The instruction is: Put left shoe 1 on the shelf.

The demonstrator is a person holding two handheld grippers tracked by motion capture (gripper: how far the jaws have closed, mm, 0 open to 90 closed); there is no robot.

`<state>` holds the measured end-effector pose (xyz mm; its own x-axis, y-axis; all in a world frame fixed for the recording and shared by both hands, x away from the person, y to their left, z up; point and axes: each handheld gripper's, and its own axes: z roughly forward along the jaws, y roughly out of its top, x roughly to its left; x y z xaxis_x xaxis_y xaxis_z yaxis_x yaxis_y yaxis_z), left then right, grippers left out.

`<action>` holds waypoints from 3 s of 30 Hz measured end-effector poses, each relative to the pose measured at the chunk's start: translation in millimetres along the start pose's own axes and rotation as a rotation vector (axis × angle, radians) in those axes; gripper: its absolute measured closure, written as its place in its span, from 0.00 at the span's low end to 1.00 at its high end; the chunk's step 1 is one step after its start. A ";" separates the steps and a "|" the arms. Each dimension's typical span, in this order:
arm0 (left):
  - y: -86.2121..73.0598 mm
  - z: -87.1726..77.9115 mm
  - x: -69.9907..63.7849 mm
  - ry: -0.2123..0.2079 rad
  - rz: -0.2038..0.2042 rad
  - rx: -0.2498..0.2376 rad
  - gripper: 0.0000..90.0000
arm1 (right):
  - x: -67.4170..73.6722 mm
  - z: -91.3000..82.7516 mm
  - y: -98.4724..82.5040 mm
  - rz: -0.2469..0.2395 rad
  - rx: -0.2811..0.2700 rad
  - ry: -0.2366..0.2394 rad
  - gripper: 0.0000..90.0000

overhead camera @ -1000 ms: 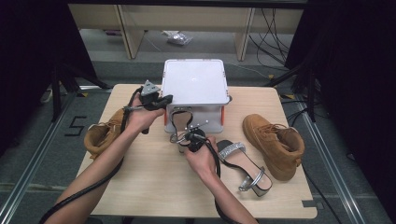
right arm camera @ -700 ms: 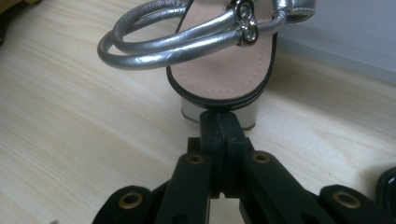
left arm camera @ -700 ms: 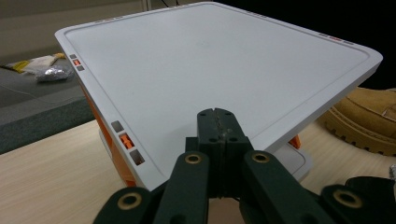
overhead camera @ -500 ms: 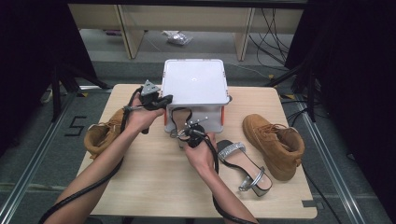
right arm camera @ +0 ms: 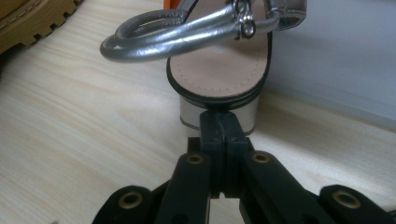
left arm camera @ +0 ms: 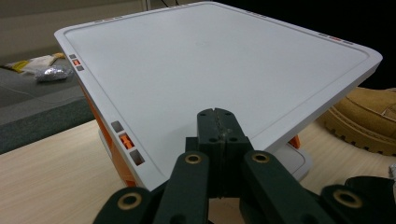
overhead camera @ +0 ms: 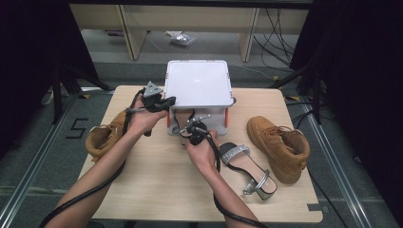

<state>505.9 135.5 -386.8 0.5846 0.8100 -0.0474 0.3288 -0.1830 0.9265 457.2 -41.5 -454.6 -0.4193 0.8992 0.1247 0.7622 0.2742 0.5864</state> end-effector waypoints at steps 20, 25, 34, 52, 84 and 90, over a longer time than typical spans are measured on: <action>0.2 0.0 -0.1 0.002 -0.006 0.002 0.99 | 1.9 7.4 12.0 0.016 -0.035 -0.010 1.00; 0.2 0.0 -0.2 0.003 -0.009 0.002 1.00 | 1.6 10.8 16.8 0.013 -0.040 -0.025 1.00; 0.1 0.0 -0.1 0.002 -0.009 0.002 0.99 | 2.5 15.6 22.6 0.021 -0.061 -0.037 1.00; -0.1 -0.1 0.1 0.001 -0.008 0.000 1.00 | 4.2 26.5 29.0 0.009 -0.093 -0.053 1.00; 0.4 0.0 -0.1 0.002 -0.003 0.003 1.00 | 11.9 43.7 31.5 -0.019 -0.095 -0.045 1.00; 0.2 -0.1 0.3 -0.001 -0.005 0.002 1.00 | 10.5 51.0 30.4 -0.038 -0.113 -0.051 1.00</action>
<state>506.1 135.7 -386.6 0.5837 0.8103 -0.0528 0.3331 -0.1796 0.9256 501.1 -6.4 -476.2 -0.4189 0.9060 0.0615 0.6849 0.2707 0.6765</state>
